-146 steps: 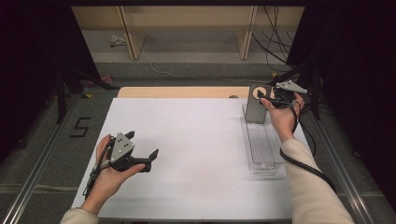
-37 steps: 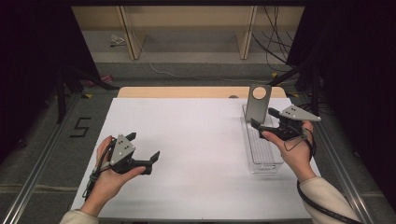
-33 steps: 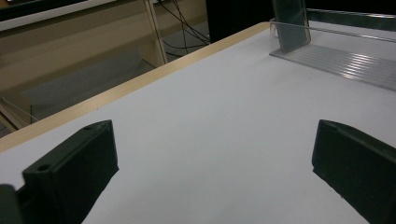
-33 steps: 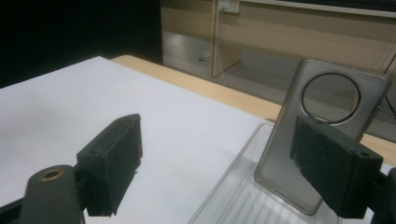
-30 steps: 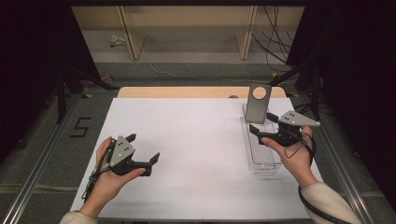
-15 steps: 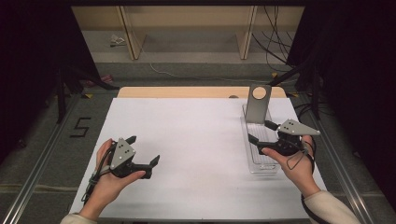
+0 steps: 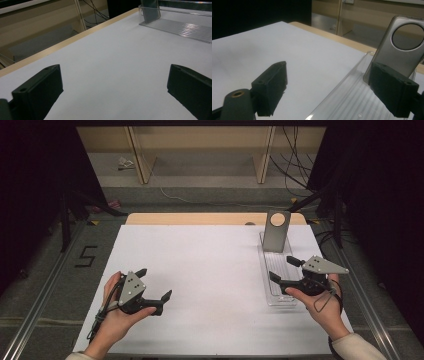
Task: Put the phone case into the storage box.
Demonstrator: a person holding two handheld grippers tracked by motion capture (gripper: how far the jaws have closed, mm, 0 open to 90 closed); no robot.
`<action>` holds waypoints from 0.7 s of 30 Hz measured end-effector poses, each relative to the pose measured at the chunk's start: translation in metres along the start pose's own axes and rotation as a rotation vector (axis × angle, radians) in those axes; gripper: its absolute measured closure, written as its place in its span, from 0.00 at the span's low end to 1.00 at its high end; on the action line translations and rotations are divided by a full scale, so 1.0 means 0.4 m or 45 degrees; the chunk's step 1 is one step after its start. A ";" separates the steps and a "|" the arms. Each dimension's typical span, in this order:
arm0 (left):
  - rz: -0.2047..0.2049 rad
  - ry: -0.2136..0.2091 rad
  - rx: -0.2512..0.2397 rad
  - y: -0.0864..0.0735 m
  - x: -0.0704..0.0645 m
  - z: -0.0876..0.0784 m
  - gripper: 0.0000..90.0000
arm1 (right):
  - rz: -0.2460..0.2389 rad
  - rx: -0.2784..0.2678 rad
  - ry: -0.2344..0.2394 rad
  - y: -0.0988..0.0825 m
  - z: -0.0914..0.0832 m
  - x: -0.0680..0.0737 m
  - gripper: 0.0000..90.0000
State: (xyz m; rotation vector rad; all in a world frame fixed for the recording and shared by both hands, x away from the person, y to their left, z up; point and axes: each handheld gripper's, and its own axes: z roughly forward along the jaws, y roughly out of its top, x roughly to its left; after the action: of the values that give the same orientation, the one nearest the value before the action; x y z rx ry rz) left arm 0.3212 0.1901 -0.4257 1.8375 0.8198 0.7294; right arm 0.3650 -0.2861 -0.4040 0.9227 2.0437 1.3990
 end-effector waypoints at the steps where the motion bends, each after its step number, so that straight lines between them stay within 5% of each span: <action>1: 0.000 -0.001 -0.001 -0.001 -0.001 0.000 0.00 | 0.000 0.002 0.001 -0.004 -0.003 0.000 0.19; 21: 0.024 -0.004 0.005 -0.007 -0.006 -0.004 0.00 | 0.004 0.014 0.008 -0.038 -0.026 -0.001 0.18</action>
State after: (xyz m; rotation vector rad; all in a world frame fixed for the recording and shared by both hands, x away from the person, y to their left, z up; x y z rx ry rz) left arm 0.3180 0.1901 -0.4280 1.8514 0.8032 0.7367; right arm 0.3541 -0.2964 -0.4145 0.9274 2.0572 1.3959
